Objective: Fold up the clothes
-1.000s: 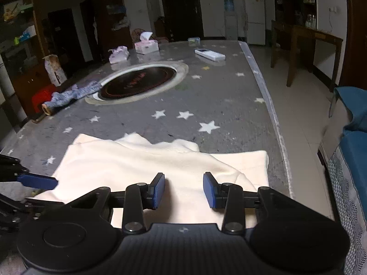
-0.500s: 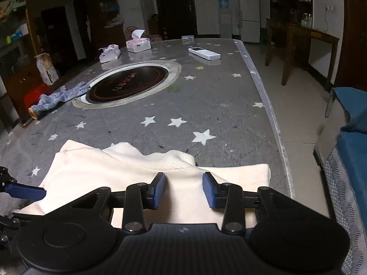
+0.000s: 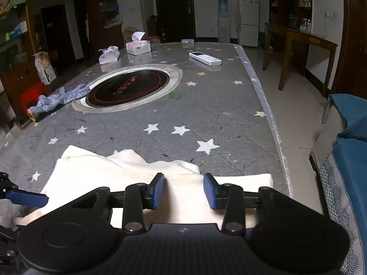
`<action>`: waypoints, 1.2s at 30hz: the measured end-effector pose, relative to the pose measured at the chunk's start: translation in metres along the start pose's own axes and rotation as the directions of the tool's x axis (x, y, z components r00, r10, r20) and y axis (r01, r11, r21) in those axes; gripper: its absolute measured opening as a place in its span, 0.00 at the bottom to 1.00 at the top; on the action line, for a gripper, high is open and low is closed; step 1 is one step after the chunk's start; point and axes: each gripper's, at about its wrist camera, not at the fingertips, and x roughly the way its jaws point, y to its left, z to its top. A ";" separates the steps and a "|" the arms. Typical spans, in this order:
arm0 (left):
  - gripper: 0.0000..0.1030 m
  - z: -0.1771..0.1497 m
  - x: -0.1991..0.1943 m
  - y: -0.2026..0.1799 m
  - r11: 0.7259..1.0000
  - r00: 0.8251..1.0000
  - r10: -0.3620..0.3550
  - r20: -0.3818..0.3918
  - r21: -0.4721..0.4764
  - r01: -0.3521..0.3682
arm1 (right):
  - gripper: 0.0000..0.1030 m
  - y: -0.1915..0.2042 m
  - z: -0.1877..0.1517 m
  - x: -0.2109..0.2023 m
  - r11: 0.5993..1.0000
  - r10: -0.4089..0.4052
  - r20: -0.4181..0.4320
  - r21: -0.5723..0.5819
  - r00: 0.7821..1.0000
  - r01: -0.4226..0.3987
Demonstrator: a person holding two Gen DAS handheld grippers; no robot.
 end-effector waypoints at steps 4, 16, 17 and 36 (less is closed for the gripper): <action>0.68 -0.001 -0.003 -0.003 1.000 1.000 0.013 0.006 -0.002 -0.013 | 0.50 -0.001 -0.006 -0.013 1.000 -0.010 0.007 -0.002 1.000 0.010; 0.80 -0.010 -0.016 -0.014 1.000 1.000 0.017 0.023 -0.002 -0.017 | 0.76 0.005 -0.035 -0.058 1.000 -0.001 0.037 0.027 0.999 0.000; 0.82 -0.011 -0.017 -0.015 1.000 1.000 0.018 0.024 -0.001 -0.018 | 0.79 0.006 -0.038 -0.061 1.000 -0.004 0.040 0.030 0.999 0.003; 0.99 -0.045 -0.046 -0.019 0.999 0.998 0.046 0.050 -0.016 -0.046 | 1.00 0.029 -0.084 -0.112 0.998 -0.046 0.061 0.056 0.997 0.042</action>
